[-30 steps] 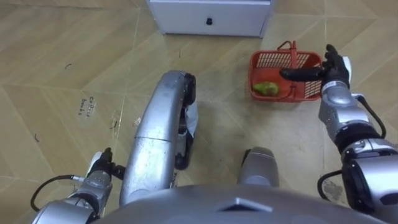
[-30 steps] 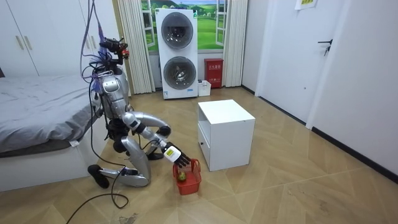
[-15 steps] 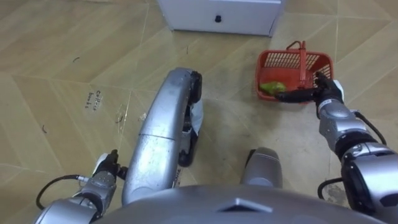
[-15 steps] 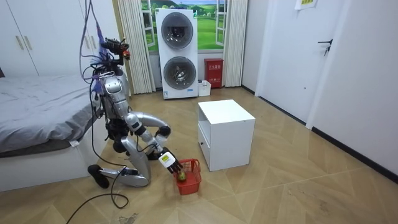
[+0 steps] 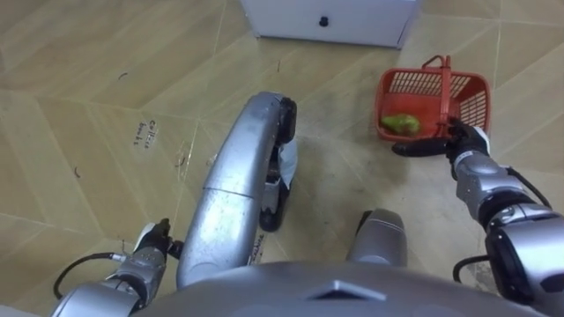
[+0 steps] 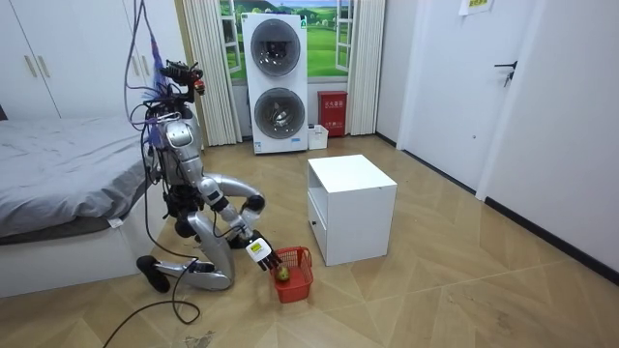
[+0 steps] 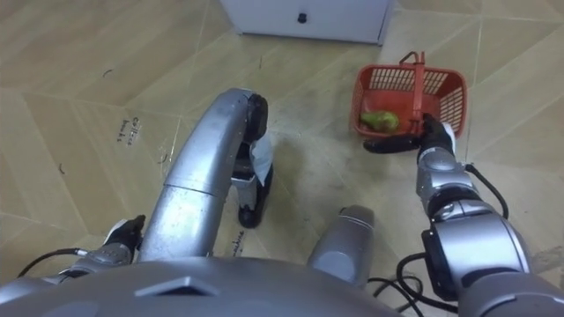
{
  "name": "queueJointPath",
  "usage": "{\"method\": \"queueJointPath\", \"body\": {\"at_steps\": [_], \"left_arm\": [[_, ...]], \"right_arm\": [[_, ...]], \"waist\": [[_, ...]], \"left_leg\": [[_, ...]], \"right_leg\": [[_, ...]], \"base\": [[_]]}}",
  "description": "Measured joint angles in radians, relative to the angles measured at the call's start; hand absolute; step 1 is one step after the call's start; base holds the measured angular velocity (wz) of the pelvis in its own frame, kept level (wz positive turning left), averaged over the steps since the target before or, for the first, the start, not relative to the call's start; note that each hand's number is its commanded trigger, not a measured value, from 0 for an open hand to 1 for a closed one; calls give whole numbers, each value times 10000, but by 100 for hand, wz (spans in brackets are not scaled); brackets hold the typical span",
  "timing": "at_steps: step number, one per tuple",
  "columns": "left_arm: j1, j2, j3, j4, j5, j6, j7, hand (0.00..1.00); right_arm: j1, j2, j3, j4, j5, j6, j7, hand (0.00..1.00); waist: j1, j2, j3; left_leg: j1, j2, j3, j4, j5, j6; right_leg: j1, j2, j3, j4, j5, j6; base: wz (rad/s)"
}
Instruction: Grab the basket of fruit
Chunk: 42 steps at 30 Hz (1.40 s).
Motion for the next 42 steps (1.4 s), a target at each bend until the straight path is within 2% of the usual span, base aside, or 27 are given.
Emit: {"method": "queueJointPath", "body": {"at_steps": [9,10,11,12,42], "left_arm": [[45,0,4,-4,-6,39,-161,0],[46,0,2,-1,-7,39,-160,0],[46,0,1,0,-7,39,-160,0],[46,0,2,3,-7,39,-160,0],[80,0,-16,120,-767,-8,-159,0]], "right_arm": [[-5,-150,4,-3,142,0,86,0],[-5,-143,10,-3,186,0,87,60],[-5,-134,12,-6,254,0,89,76],[-5,-133,13,-8,299,0,90,100],[-53,-146,33,-8,367,39,267,100]], "waist": [[48,28,10],[79,37,9],[121,42,8],[142,43,8],[183,39,41]], "left_leg": [[-2,13,-3,0,0,-1],[-2,14,-3,0,0,-1],[-2,13,-2,0,0,-1],[-2,12,-2,0,0,-1],[-2,-41,66,2,19,38]], "right_leg": [[-17,9,24,9,0,0],[-17,8,29,12,0,0],[-17,7,30,13,0,0],[-16,6,30,13,0,0],[5,-104,34,15,0,0]], "base": [[0],[0],[0],[0],[0]]}}
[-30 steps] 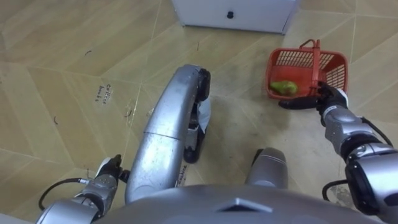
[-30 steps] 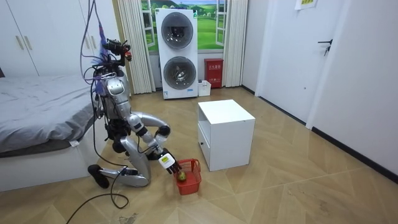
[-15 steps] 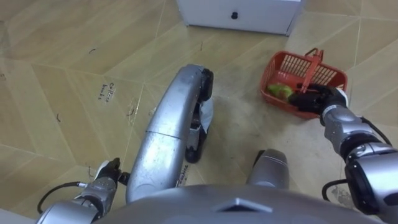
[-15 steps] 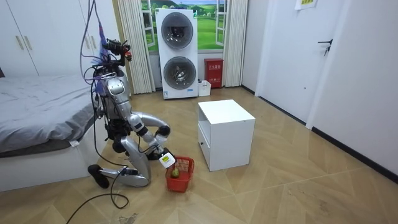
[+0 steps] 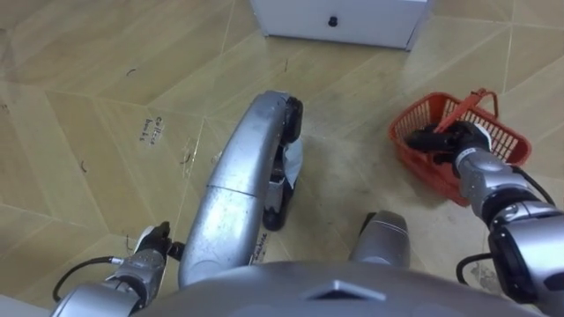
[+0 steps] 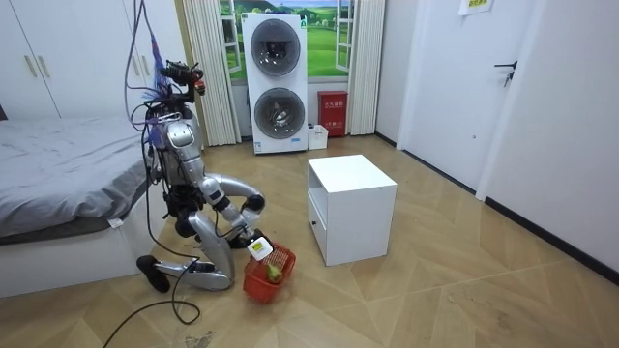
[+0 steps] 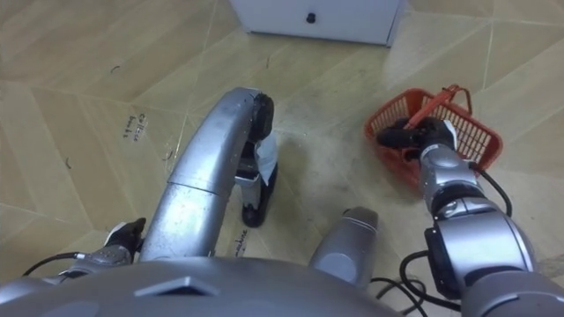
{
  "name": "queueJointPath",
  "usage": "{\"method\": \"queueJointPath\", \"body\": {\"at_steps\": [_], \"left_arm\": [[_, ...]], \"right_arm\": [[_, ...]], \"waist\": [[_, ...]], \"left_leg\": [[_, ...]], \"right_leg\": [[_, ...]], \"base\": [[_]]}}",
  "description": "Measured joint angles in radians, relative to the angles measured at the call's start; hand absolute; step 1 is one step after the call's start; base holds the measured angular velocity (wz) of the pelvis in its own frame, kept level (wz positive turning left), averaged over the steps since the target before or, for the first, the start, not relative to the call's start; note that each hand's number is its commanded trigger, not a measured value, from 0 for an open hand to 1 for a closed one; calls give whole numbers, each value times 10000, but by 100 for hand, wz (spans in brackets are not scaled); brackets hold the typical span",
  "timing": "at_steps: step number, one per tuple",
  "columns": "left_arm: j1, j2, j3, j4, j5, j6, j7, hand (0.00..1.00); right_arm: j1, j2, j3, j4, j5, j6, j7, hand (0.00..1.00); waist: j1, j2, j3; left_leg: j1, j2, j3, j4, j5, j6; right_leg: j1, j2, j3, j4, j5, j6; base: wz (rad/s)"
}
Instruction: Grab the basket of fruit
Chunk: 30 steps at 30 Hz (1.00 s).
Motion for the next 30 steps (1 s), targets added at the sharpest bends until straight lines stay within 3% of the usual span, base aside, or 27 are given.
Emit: {"method": "queueJointPath", "body": {"at_steps": [13,24,30], "left_arm": [[-63,1,-95,-23,-13,-4,9,0],[-495,9,-132,-158,103,-1,-224,0],[-855,69,-34,-247,121,3,-235,0]], "right_arm": [[-5,31,266,-63,-62,-1,8,100],[-208,53,283,-1197,-849,2,73,100],[-211,53,286,-2139,-1651,3,44,100]], "waist": [[-30,7,-4],[-62,-257,134],[-257,-380,119]], "left_leg": [[40,-33,-10,20,38,62],[239,-140,-250,164,64,11],[440,-201,-338,378,-78,278]], "right_leg": [[153,-4,-22,8,-1,1],[577,181,-162,-12,1,-1],[1086,198,-427,-164,2,-2]], "base": [[0],[0],[2]]}}
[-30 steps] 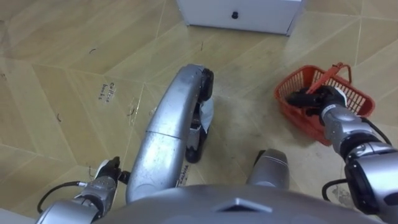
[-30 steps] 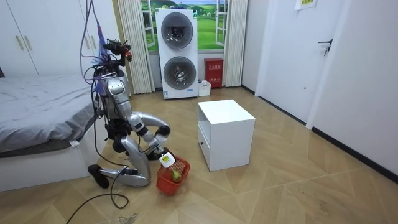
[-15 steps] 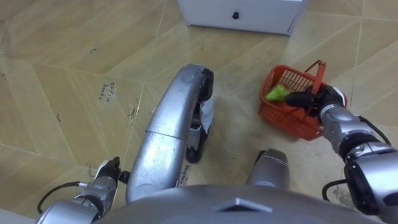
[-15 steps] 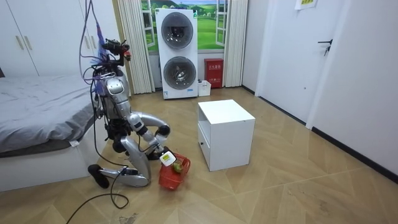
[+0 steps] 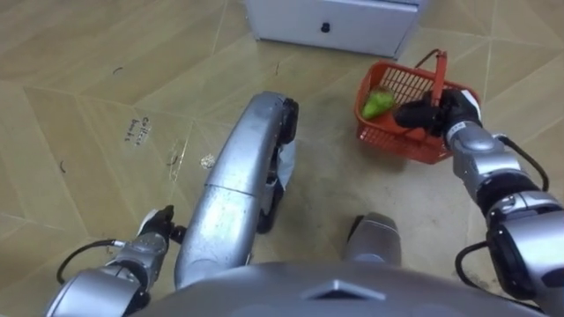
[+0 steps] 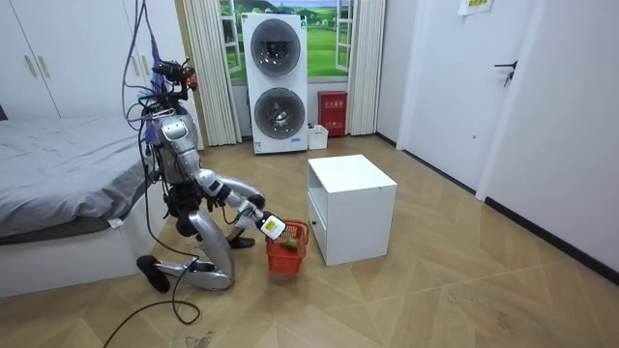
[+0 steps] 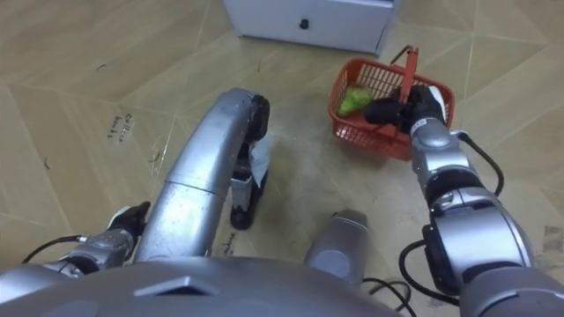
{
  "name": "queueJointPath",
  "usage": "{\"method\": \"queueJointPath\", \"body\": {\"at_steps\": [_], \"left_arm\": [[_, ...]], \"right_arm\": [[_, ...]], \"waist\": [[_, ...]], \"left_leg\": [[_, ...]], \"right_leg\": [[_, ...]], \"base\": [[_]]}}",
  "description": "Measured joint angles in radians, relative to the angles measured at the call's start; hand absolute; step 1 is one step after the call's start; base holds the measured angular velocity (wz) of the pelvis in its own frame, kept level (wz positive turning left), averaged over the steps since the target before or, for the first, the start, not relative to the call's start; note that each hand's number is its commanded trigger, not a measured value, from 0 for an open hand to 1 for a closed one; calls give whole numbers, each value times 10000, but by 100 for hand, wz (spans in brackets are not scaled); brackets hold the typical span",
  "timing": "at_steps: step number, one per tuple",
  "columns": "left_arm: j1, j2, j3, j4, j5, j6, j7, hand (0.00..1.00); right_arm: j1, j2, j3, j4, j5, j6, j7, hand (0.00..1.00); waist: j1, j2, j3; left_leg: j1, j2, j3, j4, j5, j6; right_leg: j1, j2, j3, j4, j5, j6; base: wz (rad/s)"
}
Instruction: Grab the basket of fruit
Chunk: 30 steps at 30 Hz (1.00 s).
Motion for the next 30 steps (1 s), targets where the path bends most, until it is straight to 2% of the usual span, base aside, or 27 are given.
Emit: {"method": "queueJointPath", "body": {"at_steps": [5,7,9,12,13,15,17,18,19,20,21,22,23,24,25,26,27,28,29,30], "left_arm": [[-262,154,86,-263,75,-7,13,0],[-487,298,136,-270,180,-6,59,0],[-559,353,388,-290,327,-9,132,0],[-510,388,494,-362,377,-39,305,0],[-375,414,550,-517,415,-38,306,0],[-113,450,731,-671,490,-38,310,0],[484,455,1152,-930,853,-18,311,0],[626,454,1267,-994,866,-10,312,0],[911,424,1498,-1081,1028,1,328,0],[1027,407,1639,-1090,1136,6,333,0],[1312,415,1756,-1196,1183,64,384,0],[1580,404,1913,-1369,1189,88,489,0],[1695,408,2020,-1402,1188,138,563,0],[1715,415,2045,-1445,1189,188,589,0],[1796,474,2045,-1558,1250,201,735,0],[1772,587,2040,-1741,1273,189,862,0],[1774,612,2043,-1816,1277,161,961,0],[1767,631,2056,-1946,1285,132,1151,0],[1760,615,2024,-1918,1310,65,1257,0],[1801,608,2022,-1922,1310,19,1310,0]], "right_arm": [[-86,-11,0,-778,-674,-7,-20,100],[-135,-21,-1,-1152,-1105,3,-109,100],[-118,-20,91,-1573,-1499,10,-183,100],[-131,-35,136,-2033,-1647,-2,-332,100],[-133,-50,135,-2230,-1659,0,-347,100],[-142,-48,154,-2490,-1670,5,-316,100],[-141,-44,175,-3029,-1660,38,-221,100],[-134,-53,172,-3201,-1668,71,-219,100],[-29,-106,164,-3758,-1721,187,-218,100],[89,-120,152,-4072,-1724,247,-215,100],[415,-122,131,-4662,-1675,294,-218,100],[772,-113,119,-5266,-1663,290,-236,100],[1039,-86,119,-5658,-1670,276,-257,100],[1116,-83,119,-5777,-1694,277,-258,100],[1208,-85,90,-5965,-1727,276,-255,100],[1208,-87,37,-6264,-1874,277,-255,100],[1207,-92,9,-6501,-2034,278,-253,100],[1210,-108,-3,-6917,-2353,272,-246,100],[1265,-153,1,-7310,-2432,272,-227,100],[1345,-168,1,-7512,-2450,272,-213,100]], "waist": [[-241,0,-54],[-308,-30,-68],[-342,-21,-74],[-353,-45,-121],[-294,-37,-135],[-237,-38,-147],[-285,-9,-250],[-312,-28,-276],[-332,-47,-297],[-356,-52,-312],[-398,-59,-359],[-400,-34,-379],[-397,-6,-407],[-373,35,-417],[-310,101,-470],[-214,100,-476],[-174,129,-480],[-88,174,-489],[19,302,-490],[48,383,-509]], "left_leg": [[187,-28,-1,184,-195,197],[176,9,7,193,-234,258],[238,69,0,144,-281,331],[422,134,-6,-305,-281,358],[566,245,-41,-624,-271,377],[936,426,-74,-1279,-256,400],[1630,606,-154,-2511,-106,444],[1847,611,-153,-2870,-49,447],[2411,626,-114,-3658,48,486],[2705,625,-86,-4035,110,528],[3369,614,-14,-4855,245,604],[4077,639,101,-5691,393,708],[4855,619,166,-6600,557,764],[5258,602,135,-7089,625,744],[5957,585,11,-8065,841,684],[6612,606,-60,-8936,1069,639],[6899,619,-104,-9341,1203,648],[7555,642,-173,-10119,1424,570],[8290,767,-189,-10891,1586,459],[8672,853,-230,-11235,1664,389]], "right_leg": [[323,16,-63,-170,1,1],[275,124,25,-283,0,2],[261,291,114,-474,-1,3],[105,804,461,-1207,-7,17],[-5,971,570,-1678,-7,18],[-43,1084,610,-2688,-4,22],[138,1147,512,-4638,27,79],[247,1134,486,-5195,59,125],[586,1159,475,-6394,252,341],[776,1167,435,-6934,423,353],[1104,1222,416,-7952,1095,342],[1374,1308,442,-8756,2095,355],[1597,1348,466,-9433,3317,310],[1674,1385,462,-9722,4038,337],[1683,1505,474,-10180,5328,336],[1362,1489,444,-10162,5255,362],[1125,1503,380,-10095,5024,357],[592,1504,287,-10146,4434,294],[205,1525,87,-10588,3822,268],[63,1561,-30,-10959,3567,269]], "base": [[0],[-5],[-10],[-13],[-35],[-42],[-47],[-40],[-27],[-33],[-29],[-30],[-22],[-16],[-24],[-27],[-39],[-40],[-40],[-26]]}}
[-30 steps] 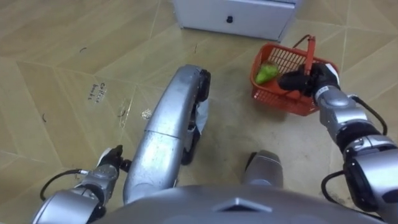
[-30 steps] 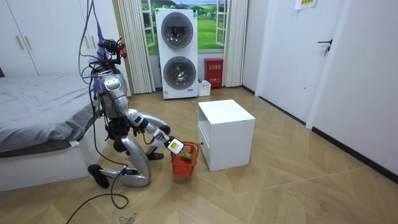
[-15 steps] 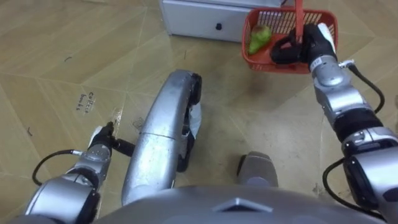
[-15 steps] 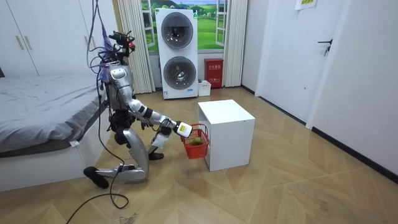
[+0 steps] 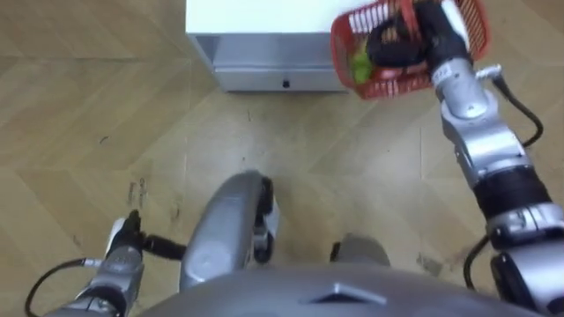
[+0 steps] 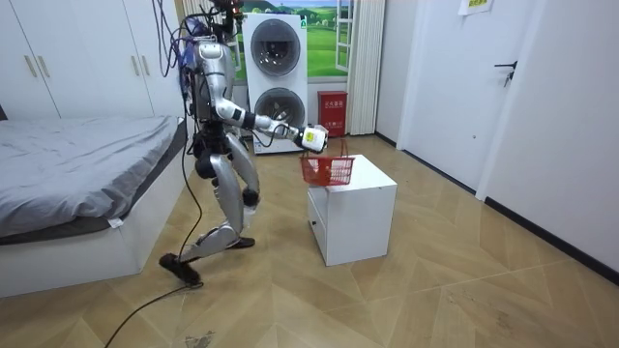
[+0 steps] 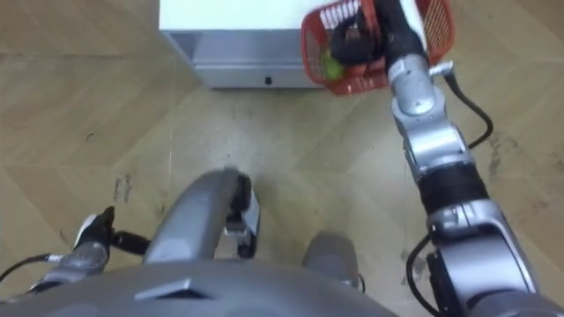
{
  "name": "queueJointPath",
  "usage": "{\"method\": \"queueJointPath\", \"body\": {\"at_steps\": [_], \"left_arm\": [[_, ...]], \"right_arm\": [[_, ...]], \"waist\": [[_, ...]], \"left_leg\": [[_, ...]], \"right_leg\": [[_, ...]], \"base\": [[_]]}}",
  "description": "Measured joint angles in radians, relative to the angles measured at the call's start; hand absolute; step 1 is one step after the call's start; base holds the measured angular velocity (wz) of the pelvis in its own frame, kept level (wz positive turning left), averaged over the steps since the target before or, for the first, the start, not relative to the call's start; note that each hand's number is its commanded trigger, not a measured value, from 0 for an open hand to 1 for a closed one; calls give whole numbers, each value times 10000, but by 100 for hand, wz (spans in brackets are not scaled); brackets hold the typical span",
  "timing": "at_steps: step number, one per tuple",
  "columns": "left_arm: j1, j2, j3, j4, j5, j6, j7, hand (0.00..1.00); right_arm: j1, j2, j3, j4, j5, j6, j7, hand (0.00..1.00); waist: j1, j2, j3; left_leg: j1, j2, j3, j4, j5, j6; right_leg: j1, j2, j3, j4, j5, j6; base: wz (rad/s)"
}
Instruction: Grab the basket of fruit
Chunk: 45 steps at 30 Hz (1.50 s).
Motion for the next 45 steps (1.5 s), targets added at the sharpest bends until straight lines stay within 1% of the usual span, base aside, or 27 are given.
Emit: {"method": "queueJointPath", "body": {"at_steps": [1,2,3,4,5,6,7,8,9,10,11,12,14,17,25,30,33,34,36,37,38,39,40,41,42,43,45], "left_arm": [[129,6,24,-30,-19,-113,120,0],[205,14,18,-68,-41,-152,238,0],[243,30,13,-81,-41,-144,279,0],[305,39,37,-166,-37,-122,313,0],[466,24,58,-483,-25,-71,326,0],[562,23,86,-691,-12,-77,324,0],[749,11,205,-766,80,-104,273,0],[777,-3,430,-797,357,-58,245,0],[774,-1,436,-842,449,-44,247,0],[794,-46,425,-1022,564,-40,244,0],[862,-185,440,-1110,611,-40,244,0],[912,-224,472,-1105,606,-5,244,0],[1184,-382,518,-1096,614,173,225,0],[1260,-377,677,-1113,596,268,213,0],[956,-397,810,-1135,631,110,198,0],[1255,-405,1089,-1213,653,157,24,0],[1426,-418,1214,-1333,664,259,22,0],[1462,-435,1210,-1346,763,260,22,0],[1459,-493,1212,-1361,846,261,26,0],[1466,-513,1269,-1366,928,252,37,0],[1499,-543,1585,-1332,1127,253,33,0],[1536,-598,1701,-1200,1195,266,39,0],[1526,-647,1711,-1099,1304,334,1,0],[1485,-680,1593,-1113,1414,340,-24,0],[1447,-699,1563,-1117,1535,344,-66,0],[1414,-686,1565,-1143,1744,343,-115,0],[1357,-690,1560,-1111,1755,425,-122,0]], "right_arm": [[177,-7,-1,-470,-36,-8,16,100],[272,-45,-1,-827,-45,-66,31,100],[271,-43,-1,-931,1,-123,39,100],[292,-61,-2,-1112,139,-245,52,100],[498,-81,-24,-1402,183,-282,73,100],[489,-81,13,-1532,211,-286,126,100],[483,-66,50,-1729,363,-305,227,100],[482,-35,52,-1769,587,-321,290,100],[490,-61,43,-1796,641,-322,341,100],[505,-168,-44,-1879,704,-324,469,100],[514,-279,-103,-2072,695,-329,658,100],[568,-274,-90,-2198,696,-328,780,100],[768,-339,-138,-2891,718,-330,1051,100],[802,-328,-149,-3599,877,-400,1177,100],[828,-289,-145,-4149,536,-416,1638,100],[892,-158,-142,-4248,482,-415,1916,100],[963,81,-141,-4250,473,-414,2103,100],[1028,131,-140,-4249,471,-413,2186,100],[1132,175,-96,-4210,473,-418,2256,100],[1170,246,-5,-4134,467,-416,2273,100],[1121,350,213,-4139,458,-419,2277,100],[1149,356,322,-4115,462,-448,2273,100],[1411,403,457,-3954,476,-445,2218,100],[1492,345,545,-3666,514,-439,2263,100],[1485,293,538,-3526,518,-432,2293,100],[1484,294,516,-3250,519,-419,2317,100],[1482,363,484,-3065,520,-414,2376,100]], "waist": [[-38,143,-5],[-132,206,-16],[-152,196,-15],[-186,171,-15],[-283,147,-237],[-222,145,-239],[-168,193,-211],[-320,71,-150],[-426,-33,-117],[-424,-235,-86],[-156,-262,-89],[-29,-319,-117],[-43,-330,-120],[-80,-334,-122],[-22,-329,-132],[115,-297,-121],[194,-247,-121],[271,-199,-104],[339,25,-53],[455,130,-67],[621,-12,-140],[596,60,-102],[308,121,-86],[184,97,-77],[213,100,-77],[269,3,-112],[298,-146,-90]], "left_leg": [[709,156,-157,-691,193,-144],[1346,281,-318,-1270,347,-329],[1622,350,-358,-1513,391,-404],[1964,458,-505,-1730,463,-543],[2188,614,-552,-1983,646,-872],[2396,742,-568,-2262,777,-1018],[2658,1045,-575,-2647,1058,-1164],[2690,1076,-603,-3049,1133,-1133],[2666,939,-602,-3480,1199,-1064],[2523,634,-598,-4405,1770,-919],[2500,582,-441,-4742,2769,-710],[2678,595,-439,-4825,2793,-711],[3193,544,-477,-5153,2798,-713],[3716,534,-498,-5529,2797,-714],[4220,495,-638,-5965,2798,-715],[4506,510,-742,-6063,2797,-715],[4572,544,-799,-6086,2798,-716],[4657,594,-985,-6111,2798,-716],[4783,796,-1764,-6163,2804,-726],[4804,978,-2501,-6196,2807,-750],[4650,1089,-2626,-6107,2734,-966],[4583,1168,-2608,-6011,2608,-1203],[4536,1242,-2227,-5892,2508,-1447],[4480,1278,-1656,-6215,2655,-1448],[4404,1263,-1450,-6452,2958,-1418],[4366,1264,-938,-6431,3029,-1214],[4432,1208,-990,-6444,3035,-1208]], "right_leg": [[-172,112,-194,-1127,-272,1],[-174,240,-399,-2626,-271,-11],[-143,328,-479,-3471,-194,-72],[-101,521,-516,-4792,246,-90],[330,744,-776,-5226,410,-257],[577,876,-913,-5573,530,-431],[1254,1157,-1084,-6420,812,-636],[1927,1348,-1004,-7284,1087,-717],[2209,1378,-780,-7660,1198,-709],[2586,1393,-406,-8241,1332,-669],[2736,1528,-312,-8535,1429,-632],[2876,1542,-346,-8720,1470,-624],[3510,1594,-810,-9471,1685,-560],[4111,1623,-1222,-10023,1893,-547],[4492,1692,-1435,-10066,1897,-548],[4678,1695,-1761,-10076,1897,-548],[4709,1724,-1805,-10025,1897,-548],[4690,1743,-1841,-9867,1894,-548],[4386,1850,-2067,-9282,1832,-531],[4150,2101,-1795,-9732,1612,-642],[3831,2290,-1600,-11010,2417,-921],[3747,2306,-1806,-10975,3010,-1184],[3839,2369,-1810,-10776,3104,-1245],[3993,2349,-1681,-10761,3094,-1230],[4022,2365,-1699,-10749,3073,-1198],[4057,2369,-1751,-10734,2966,-1092],[4077,2373,-1834,-10721,2937,-1064]], "base": [[0],[8],[21],[32],[22],[15],[23],[49],[71],[18],[-15],[-35],[-4],[-4],[1],[-1],[1],[-5],[-18],[-66],[-68],[-27],[34],[44],[25],[16],[10]]}}
